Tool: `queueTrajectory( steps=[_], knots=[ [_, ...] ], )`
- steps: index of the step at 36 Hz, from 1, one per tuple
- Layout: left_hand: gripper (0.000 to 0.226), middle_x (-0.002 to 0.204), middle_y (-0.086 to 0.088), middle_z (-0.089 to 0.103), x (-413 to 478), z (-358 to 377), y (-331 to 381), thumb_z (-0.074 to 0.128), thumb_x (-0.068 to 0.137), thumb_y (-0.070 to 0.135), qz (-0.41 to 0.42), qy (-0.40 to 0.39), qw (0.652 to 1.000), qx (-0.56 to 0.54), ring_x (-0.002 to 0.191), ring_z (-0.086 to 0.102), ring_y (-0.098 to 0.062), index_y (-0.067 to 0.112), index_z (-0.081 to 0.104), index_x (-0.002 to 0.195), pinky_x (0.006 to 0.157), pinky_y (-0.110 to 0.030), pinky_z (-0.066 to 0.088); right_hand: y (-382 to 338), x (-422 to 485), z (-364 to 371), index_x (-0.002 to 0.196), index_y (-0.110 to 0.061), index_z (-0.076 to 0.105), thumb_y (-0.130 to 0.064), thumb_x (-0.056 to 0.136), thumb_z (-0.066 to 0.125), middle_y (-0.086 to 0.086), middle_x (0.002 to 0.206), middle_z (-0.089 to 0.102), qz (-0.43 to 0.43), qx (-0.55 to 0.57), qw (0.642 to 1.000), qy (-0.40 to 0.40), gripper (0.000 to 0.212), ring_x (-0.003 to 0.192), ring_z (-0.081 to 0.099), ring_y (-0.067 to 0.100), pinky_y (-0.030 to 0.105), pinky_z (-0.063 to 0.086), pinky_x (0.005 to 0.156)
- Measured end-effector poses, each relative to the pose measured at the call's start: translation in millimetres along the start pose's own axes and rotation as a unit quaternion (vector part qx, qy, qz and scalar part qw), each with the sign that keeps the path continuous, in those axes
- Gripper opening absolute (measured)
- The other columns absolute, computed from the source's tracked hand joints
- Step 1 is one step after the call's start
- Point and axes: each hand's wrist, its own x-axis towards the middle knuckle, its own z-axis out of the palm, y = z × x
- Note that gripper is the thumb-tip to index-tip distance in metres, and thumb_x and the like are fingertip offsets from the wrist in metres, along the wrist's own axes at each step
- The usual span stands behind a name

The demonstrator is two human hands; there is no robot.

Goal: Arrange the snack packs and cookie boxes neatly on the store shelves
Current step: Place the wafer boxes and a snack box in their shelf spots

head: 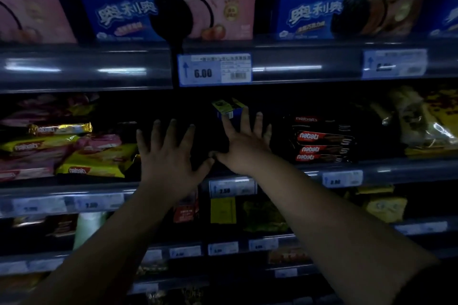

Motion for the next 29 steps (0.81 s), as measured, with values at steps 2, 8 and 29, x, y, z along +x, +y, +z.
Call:
queueTrajectory(
  steps=[2,8,29],
  knots=[
    [0.087,0.149,-0.019,0.041,-2,7,-8,0.037,0.078,0.078,-0.005,-0.001,1.000,-0.004,0.139,0.028,-0.048,0.023,0.043,0.145,0.110,-0.069,0.012,-5,17,2,0.149,-0.042,-0.021,-0.082,0.078,0.045,0.006,0.152,-0.042,0.016,0.004,1.000,-0.020,0.105,0.137,-0.038,0.043,0.064,-0.016,0.111],
    [0.087,0.154,-0.017,0.035,-4,15,-14,0.030,0.081,0.079,-0.014,0.003,1.000,-0.027,0.143,0.023,-0.045,0.026,0.034,0.150,0.113,-0.067,0.008,-17,62,9,0.150,-0.040,-0.019,-0.086,0.075,0.043,-0.002,0.154,-0.040,0.040,0.003,0.997,-0.064,0.108,0.137,-0.035,0.046,0.070,-0.013,0.108],
    [0.095,0.157,-0.011,0.033,-6,22,-15,0.008,0.077,0.087,-0.020,-0.060,0.998,-0.024,0.144,0.026,-0.041,0.032,0.029,0.152,0.114,-0.063,0.014,-3,82,2,0.153,-0.041,-0.011,-0.075,0.076,0.054,-0.001,0.161,-0.025,0.028,0.036,0.997,-0.060,0.106,0.142,-0.029,0.043,0.068,-0.011,0.110]
  ],
)
